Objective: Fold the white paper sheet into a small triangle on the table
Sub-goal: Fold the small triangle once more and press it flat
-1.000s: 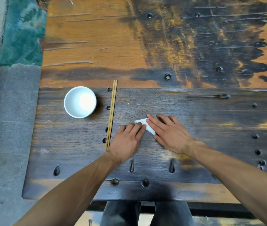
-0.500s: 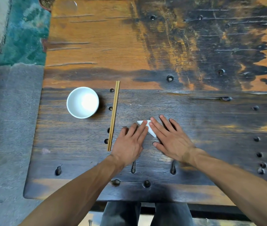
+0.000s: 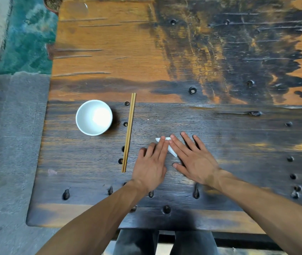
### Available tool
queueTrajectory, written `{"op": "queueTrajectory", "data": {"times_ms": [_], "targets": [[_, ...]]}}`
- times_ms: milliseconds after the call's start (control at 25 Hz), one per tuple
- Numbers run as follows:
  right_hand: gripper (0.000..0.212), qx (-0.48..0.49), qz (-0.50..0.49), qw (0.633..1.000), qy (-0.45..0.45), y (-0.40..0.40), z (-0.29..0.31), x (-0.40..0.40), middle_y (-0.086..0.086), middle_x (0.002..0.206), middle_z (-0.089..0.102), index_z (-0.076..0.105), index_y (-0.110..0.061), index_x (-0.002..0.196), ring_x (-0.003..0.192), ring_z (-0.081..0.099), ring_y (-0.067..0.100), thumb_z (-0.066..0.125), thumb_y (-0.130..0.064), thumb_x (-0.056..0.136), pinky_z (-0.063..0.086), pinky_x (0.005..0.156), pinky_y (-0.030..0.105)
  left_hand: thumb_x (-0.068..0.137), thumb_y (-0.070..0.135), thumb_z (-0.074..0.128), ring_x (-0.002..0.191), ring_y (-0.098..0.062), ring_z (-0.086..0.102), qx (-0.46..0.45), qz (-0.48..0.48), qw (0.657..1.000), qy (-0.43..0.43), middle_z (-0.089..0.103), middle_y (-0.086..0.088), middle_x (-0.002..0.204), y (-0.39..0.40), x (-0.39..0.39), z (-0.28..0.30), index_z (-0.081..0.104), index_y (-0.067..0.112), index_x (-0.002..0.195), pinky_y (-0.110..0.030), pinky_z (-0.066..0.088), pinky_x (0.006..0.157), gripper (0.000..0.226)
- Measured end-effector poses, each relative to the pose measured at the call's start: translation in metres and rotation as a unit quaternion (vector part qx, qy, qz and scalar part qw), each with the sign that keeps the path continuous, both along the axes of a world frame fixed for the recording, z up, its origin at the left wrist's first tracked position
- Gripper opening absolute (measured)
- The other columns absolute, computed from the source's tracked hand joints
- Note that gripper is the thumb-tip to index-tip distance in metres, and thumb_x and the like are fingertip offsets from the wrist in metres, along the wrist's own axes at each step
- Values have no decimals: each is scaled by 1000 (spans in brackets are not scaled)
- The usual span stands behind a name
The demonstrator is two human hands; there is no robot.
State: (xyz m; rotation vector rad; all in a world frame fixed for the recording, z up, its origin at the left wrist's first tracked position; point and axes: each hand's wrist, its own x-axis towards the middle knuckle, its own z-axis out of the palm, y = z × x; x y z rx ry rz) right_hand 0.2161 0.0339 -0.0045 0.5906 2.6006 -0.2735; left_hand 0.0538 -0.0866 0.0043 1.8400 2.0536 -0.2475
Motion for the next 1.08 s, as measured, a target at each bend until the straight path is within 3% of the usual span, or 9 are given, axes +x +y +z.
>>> {"op": "queueTrajectory", "data": {"times_ms": [240, 440, 560, 760, 880, 960, 1080], "targets": [[75, -14, -2, 1000, 5, 2, 2, 0, -6, 162, -14, -10, -23, 155, 150, -11, 28, 18, -62, 96, 0, 121, 51, 88, 35, 46, 136, -30, 29, 1, 121, 992, -38, 11, -13, 162, -4, 2, 8, 5, 4, 154, -47, 34, 104, 83], [75, -20, -1, 1000, 14, 4, 5, 0, -8, 162, -13, -9, -25, 155, 149, -12, 26, 21, -61, 97, 2, 121, 50, 95, 35, 36, 148, -32, 2, -27, 10, 1000, -12, -10, -12, 163, 2, 2, 2, -9, 7, 153, -53, 13, 117, 78], [71, -25, 11, 1000, 10, 8, 8, 1, -10, 161, -14, -8, -29, 155, 150, -11, 27, 23, -58, 98, 4, 120, 50, 98, 35, 30, 148, -32, -10, -45, 11, 999, -4, -20, -14, 160, 2, 4, -2, -15, 6, 151, -52, -2, 120, 76], [65, -7, 64, 998, -2, 16, 16, 28, -8, 162, 15, 18, -32, 155, 148, 15, 34, 35, -57, 97, 20, 116, 58, 96, 36, 32, 149, -30, -10, -44, 7, 999, 0, -18, -11, 161, 3, 1, -1, -13, 8, 152, -54, -2, 119, 77], [60, -15, 65, 997, 27, 21, 19, 36, -4, 160, 25, 32, -28, 152, 146, 25, 32, 33, -54, 98, 26, 115, 54, 96, 36, 33, 149, -29, -7, -44, 7, 999, 3, -15, -10, 162, 4, 2, -1, -11, 8, 152, -55, -1, 119, 77], [65, -20, 41, 998, 50, 16, 17, 21, 0, 163, 18, 26, -22, 154, 149, 19, 28, 37, -51, 98, 21, 118, 50, 95, 36, 33, 149, -29, -6, -41, 8, 999, 7, -14, -10, 162, 3, 2, -2, -10, 9, 153, -55, 0, 119, 76], [73, -28, 32, 998, 48, 2, 9, 0, 1, 164, -5, 0, -19, 156, 150, -7, 23, 32, -51, 99, 3, 121, 49, 95, 37, 32, 149, -27, -6, -34, 6, 999, 7, -14, -8, 163, 2, 0, -5, -8, 11, 154, -55, 1, 119, 76]]}}
